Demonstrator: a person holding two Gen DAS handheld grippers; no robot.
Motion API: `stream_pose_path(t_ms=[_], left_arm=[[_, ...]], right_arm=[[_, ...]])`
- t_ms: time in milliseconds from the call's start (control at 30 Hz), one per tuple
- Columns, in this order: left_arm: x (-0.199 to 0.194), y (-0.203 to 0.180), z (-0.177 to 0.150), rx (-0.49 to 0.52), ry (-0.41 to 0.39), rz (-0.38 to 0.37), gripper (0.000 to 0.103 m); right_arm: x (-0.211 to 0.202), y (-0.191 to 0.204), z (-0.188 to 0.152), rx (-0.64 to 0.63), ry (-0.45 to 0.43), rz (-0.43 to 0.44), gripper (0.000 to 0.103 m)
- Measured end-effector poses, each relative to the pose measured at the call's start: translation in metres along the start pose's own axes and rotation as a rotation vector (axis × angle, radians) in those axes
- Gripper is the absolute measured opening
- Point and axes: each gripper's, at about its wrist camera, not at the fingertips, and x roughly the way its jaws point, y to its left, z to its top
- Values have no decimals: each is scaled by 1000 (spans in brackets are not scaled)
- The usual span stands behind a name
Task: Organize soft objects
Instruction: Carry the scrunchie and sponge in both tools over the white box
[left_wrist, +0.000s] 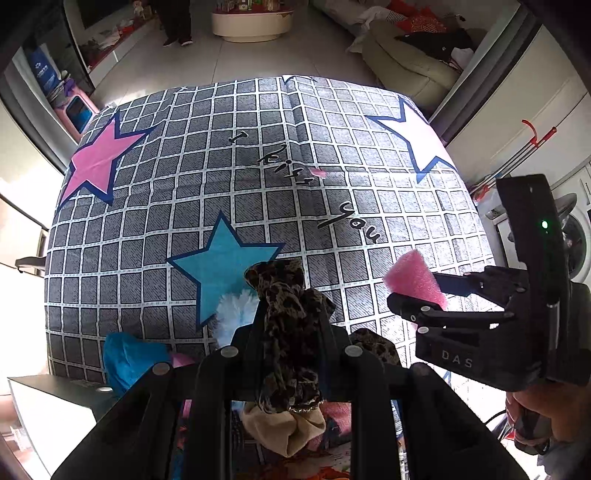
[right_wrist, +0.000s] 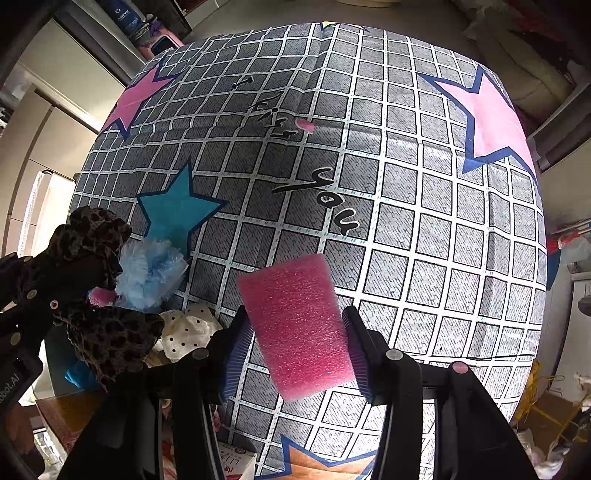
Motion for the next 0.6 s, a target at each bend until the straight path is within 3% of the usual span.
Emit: stream_pose_path(t_ms=[267,600], left_arm=[[-37,-45,-63,14,-5,-41,24],[-79,-56,-142,88,-21,-101,24]], right_arm=[[-29,-1,-60,-48,33,45,51],[-53,31,-151,-89,82,41,51]])
